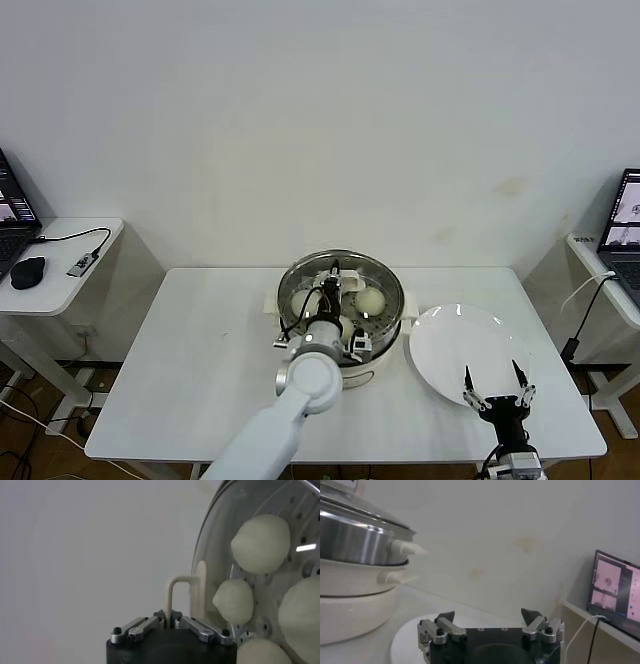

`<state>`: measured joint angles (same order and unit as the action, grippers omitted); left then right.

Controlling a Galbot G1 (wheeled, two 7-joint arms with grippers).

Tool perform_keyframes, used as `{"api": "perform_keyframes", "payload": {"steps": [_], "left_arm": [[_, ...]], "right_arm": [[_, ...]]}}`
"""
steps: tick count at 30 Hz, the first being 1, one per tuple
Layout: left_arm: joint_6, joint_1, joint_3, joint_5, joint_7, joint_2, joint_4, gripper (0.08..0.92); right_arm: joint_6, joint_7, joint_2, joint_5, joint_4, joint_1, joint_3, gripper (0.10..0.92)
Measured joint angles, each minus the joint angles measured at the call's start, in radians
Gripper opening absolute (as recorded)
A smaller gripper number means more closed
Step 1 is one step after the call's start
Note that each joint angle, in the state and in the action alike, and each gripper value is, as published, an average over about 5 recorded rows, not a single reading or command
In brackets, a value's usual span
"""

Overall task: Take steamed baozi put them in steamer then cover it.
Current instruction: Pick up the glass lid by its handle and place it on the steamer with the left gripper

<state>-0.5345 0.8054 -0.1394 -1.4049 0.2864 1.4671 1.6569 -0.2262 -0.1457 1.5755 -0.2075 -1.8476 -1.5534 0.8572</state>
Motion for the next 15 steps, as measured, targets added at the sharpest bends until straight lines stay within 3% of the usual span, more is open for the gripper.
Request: {"api": "perform_keyframes", "payload": {"steps": [15], "left_arm": [[-0.002,0.009,0.002,-0.007,0.0,0.012,-0.001,0.159]], "right_arm": [[-0.002,-0.001,0.001,-0.005,0.004,0.001,-0.006,0.823]]}}
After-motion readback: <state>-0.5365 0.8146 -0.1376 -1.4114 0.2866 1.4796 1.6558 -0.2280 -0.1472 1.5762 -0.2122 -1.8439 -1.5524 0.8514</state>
